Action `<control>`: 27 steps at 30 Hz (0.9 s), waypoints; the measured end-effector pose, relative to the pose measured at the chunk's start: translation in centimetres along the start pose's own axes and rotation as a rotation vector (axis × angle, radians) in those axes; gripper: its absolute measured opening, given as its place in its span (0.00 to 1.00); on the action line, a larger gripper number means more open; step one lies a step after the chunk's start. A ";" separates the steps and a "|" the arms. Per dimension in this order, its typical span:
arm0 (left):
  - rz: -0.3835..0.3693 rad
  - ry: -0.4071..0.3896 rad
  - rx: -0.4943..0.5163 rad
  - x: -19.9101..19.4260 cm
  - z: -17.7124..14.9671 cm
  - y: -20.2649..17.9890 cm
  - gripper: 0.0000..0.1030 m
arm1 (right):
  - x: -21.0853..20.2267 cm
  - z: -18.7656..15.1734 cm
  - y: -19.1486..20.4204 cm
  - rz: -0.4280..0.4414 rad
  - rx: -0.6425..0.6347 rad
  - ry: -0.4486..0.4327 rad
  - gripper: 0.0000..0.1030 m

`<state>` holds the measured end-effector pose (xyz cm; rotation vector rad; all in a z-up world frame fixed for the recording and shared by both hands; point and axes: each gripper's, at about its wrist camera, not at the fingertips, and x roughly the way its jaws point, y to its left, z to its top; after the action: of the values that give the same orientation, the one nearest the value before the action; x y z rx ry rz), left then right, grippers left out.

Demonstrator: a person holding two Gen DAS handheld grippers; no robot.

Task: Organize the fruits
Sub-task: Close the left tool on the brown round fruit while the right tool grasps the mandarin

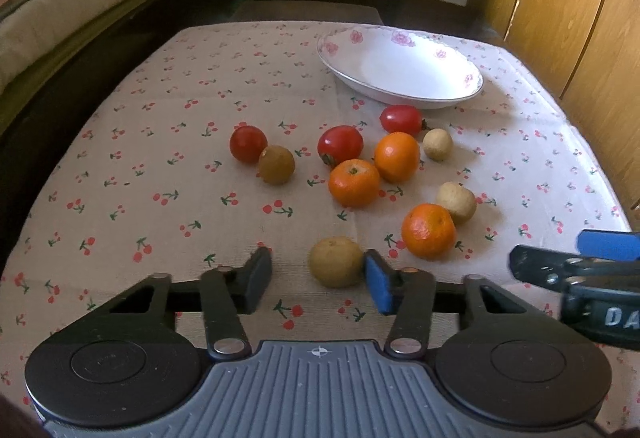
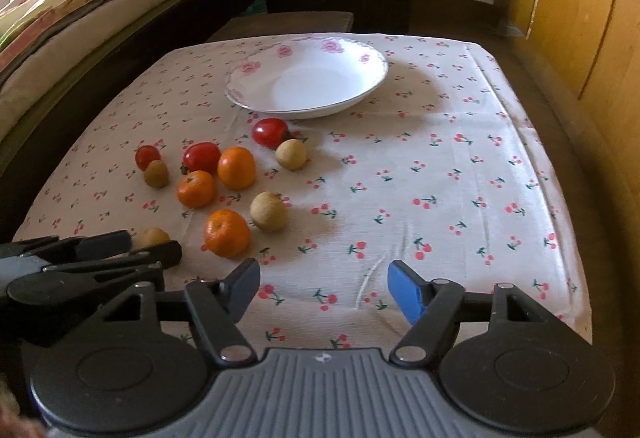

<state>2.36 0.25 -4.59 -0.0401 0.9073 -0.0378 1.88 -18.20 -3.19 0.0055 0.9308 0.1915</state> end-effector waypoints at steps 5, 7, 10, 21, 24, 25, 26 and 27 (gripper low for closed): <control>-0.039 0.013 -0.013 -0.3 -0.2 0.4 0.37 | 0.4 0.6 0.8 0.048 0.000 -0.007 0.62; -0.028 0.011 0.006 -0.4 -0.3 0.5 0.35 | 0.8 0.9 1.1 0.084 0.010 0.005 0.56; -0.032 0.012 0.006 -0.6 -0.5 0.8 0.35 | 1.6 1.3 2.0 0.107 0.005 0.013 0.56; -0.050 0.009 0.017 -0.9 -1.0 1.4 0.39 | 4.6 2.2 4.2 0.167 0.004 0.061 0.49; -0.049 0.005 0.023 -0.9 -1.1 1.4 0.43 | 5.1 2.7 4.4 0.160 0.007 0.063 0.46; -0.052 0.005 0.020 -0.9 -1.0 1.5 0.46 | 5.2 2.8 4.5 0.157 0.005 0.062 0.44; -0.059 0.006 0.015 -1.0 -1.0 1.6 0.47 | 5.2 2.8 4.5 0.154 0.000 0.061 0.43; -0.064 0.006 0.009 -0.9 -1.0 1.7 0.47 | 5.2 2.8 4.6 0.148 -0.012 0.060 0.41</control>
<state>1.05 2.02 -4.55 -0.0604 0.9115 -0.1012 6.36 -12.60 -5.25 0.0585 0.9898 0.3361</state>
